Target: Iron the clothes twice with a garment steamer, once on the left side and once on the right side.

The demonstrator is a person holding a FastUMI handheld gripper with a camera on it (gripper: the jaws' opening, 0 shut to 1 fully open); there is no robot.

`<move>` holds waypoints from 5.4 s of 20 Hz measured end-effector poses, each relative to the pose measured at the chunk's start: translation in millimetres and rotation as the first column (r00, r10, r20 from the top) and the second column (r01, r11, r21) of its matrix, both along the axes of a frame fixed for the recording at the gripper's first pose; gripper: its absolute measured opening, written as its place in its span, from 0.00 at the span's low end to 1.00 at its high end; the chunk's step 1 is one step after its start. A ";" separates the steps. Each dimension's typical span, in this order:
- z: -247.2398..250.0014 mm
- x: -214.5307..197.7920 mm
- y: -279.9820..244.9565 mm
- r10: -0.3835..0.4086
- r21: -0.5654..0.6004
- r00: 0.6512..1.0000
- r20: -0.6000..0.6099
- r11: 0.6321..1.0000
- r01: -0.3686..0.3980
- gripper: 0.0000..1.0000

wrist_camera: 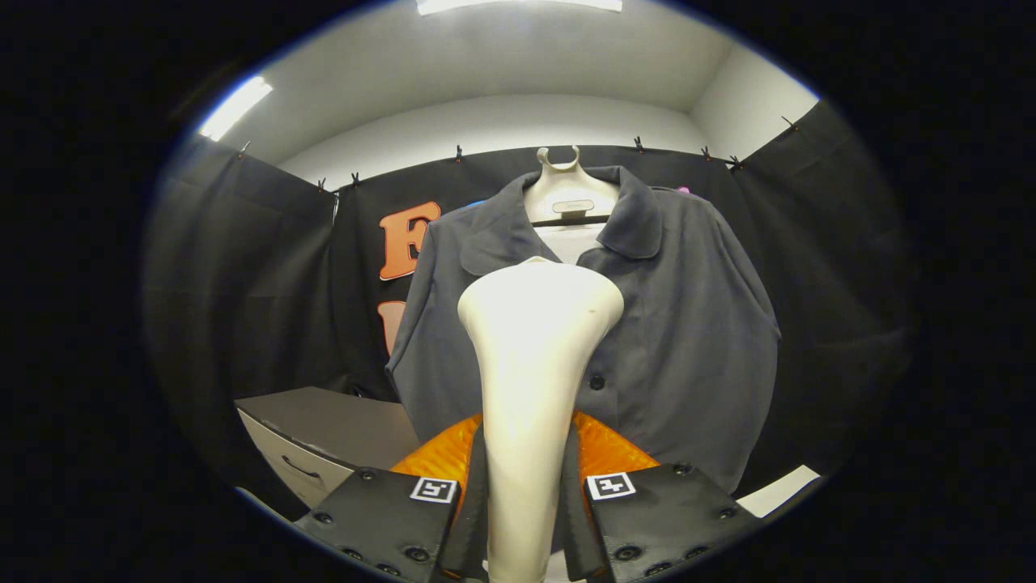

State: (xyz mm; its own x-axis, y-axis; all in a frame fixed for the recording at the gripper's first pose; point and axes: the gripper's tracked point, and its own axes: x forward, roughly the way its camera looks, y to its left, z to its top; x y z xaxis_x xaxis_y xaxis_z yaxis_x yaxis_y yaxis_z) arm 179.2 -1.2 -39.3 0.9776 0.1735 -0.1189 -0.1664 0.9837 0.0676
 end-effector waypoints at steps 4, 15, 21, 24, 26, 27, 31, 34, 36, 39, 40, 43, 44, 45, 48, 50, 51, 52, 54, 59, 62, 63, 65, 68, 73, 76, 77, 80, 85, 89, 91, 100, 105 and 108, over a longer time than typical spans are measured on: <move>-16.6 12.4 15.5 0.030 -0.004 0.999 -0.031 1.000 -0.030 0.44; -61.0 13.4 29.3 0.033 -0.005 0.994 -0.101 0.999 -0.034 0.44; -92.6 -5.5 27.6 0.026 -0.004 0.988 -0.150 1.000 -0.027 0.44; -113.5 -16.1 24.7 0.019 -0.004 0.984 -0.176 1.000 -0.020 0.44; -131.2 -22.2 23.7 0.014 -0.008 0.980 -0.200 1.000 -0.016 0.44; -139.0 -25.7 22.8 0.011 -0.009 0.977 -0.214 1.000 -0.013 0.44; -171.2 -44.0 23.3 0.005 0.001 0.964 -0.264 1.000 -0.005 0.45; -197.9 -61.0 24.6 0.007 0.008 0.951 -0.310 1.000 -0.005 0.45; -216.8 -71.5 24.7 0.007 0.012 0.939 -0.345 1.000 -0.004 0.45; -242.2 -85.4 27.2 0.011 0.020 0.921 -0.390 1.000 -0.004 0.45; -247.7 -88.7 26.2 0.010 0.020 0.917 -0.399 1.000 -0.002 0.45; -261.1 -98.6 23.6 0.005 0.021 0.907 -0.422 1.000 0.004 0.45; -265.0 -101.5 22.4 0.004 0.023 0.903 -0.431 1.000 0.006 0.45; -268.9 -104.1 20.6 -0.001 0.024 0.899 -0.438 1.000 0.013 0.45; -274.2 -107.4 22.0 -0.005 0.028 0.893 -0.450 0.999 0.020 0.45; -261.6 -107.6 25.9 0.022 0.044 0.902 -0.431 0.999 -0.004 0.45; -248.1 -107.2 29.2 0.040 0.058 0.913 -0.405 0.998 -0.019 0.45; -232.3 -107.2 29.6 0.055 0.065 0.924 -0.378 0.997 -0.033 0.45; -192.1 -101.7 31.0 0.068 0.070 0.948 -0.311 0.996 -0.049 0.45; -76.5 -89.4 5.6 0.084 0.134 0.987 -0.138 0.989 -0.066 0.44; -29.2 -76.4 -21.8 0.058 0.125 0.996 -0.062 0.991 -0.049 0.44; -16.1 -71.9 -31.4 0.043 0.118 0.998 -0.038 0.992 -0.038 0.44; 4.3 -63.3 -49.7 0.015 0.100 1.000 -0.005 0.995 -0.014 0.44; 27.6 -52.1 -71.1 -0.012 0.075 1.000 0.026 0.997 0.010 0.44; 45.3 -33.1 -100.0 -0.039 0.036 0.998 0.044 0.999 0.037 0.44; 43.0 -20.5 -115.3 -0.053 0.015 0.998 0.030 0.999 0.052 0.44; 40.5 -15.3 -118.3 -0.057 0.019 0.998 0.025 0.998 0.057 0.44; 32.3 1.5 -126.4 -0.066 0.012 0.998 0.008 0.998 0.066 0.44; 16.4 20.4 -135.9 -0.085 0.012 0.996 -0.020 0.996 0.085 0.44; 1.1 26.0 -139.6 -0.093 0.002 0.995 -0.042 0.996 0.094 0.44; -5.6 25.7 -142.4 -0.100 0.003 0.993 -0.054 0.995 0.101 0.44; -34.5 20.1 -147.4 -0.124 0.008 0.987 -0.102 0.992 0.125 0.44; -56.9 11.0 -144.8 -0.131 0.012 0.982 -0.135 0.991 0.134 0.44; -73.4 6.8 -144.9 -0.142 0.021 0.978 -0.153 0.989 0.147 0.44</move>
